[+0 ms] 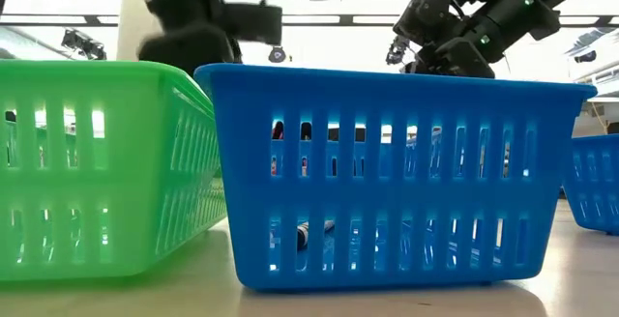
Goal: Sort crayons
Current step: Put the white crayon into the black bin
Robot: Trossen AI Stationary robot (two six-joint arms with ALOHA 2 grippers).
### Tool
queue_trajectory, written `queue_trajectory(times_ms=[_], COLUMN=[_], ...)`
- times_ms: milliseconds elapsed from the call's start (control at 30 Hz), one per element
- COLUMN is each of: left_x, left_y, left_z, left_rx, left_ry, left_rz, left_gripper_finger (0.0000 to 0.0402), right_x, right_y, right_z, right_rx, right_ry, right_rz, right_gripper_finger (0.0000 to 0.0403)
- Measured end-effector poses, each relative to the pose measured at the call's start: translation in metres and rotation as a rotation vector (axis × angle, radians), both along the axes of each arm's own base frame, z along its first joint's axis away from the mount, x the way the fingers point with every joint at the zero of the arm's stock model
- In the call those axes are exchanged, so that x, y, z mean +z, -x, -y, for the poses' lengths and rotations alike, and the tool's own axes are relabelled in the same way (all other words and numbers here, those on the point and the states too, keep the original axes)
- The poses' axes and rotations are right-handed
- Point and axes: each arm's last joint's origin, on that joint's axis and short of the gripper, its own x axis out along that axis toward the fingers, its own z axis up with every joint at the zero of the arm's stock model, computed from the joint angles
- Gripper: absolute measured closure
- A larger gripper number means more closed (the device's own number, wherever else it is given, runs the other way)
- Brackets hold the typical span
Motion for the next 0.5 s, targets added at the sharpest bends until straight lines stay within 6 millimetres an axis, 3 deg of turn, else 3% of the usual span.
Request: queue_trajectory(times_ms=[300, 500], left_x=[-0.019, -0.03], left_y=[-0.005, 0.001], left_z=[-0.053, -0.075], left_rx=[-0.177, -0.255], left_ry=[0.119, 0.096], left_rz=[-0.088, -0.142], left_gripper_finger=[0.0233, 0.0259], right_x=[-0.013, -0.016], right_y=[0.007, 0.01], right_z=[-0.001, -0.001], right_rx=[0.064, 0.069], right_ry=[-0.031, -0.028], right_rz=[0.059, 0.044], right_gripper_finger=[0.0321, 0.0321])
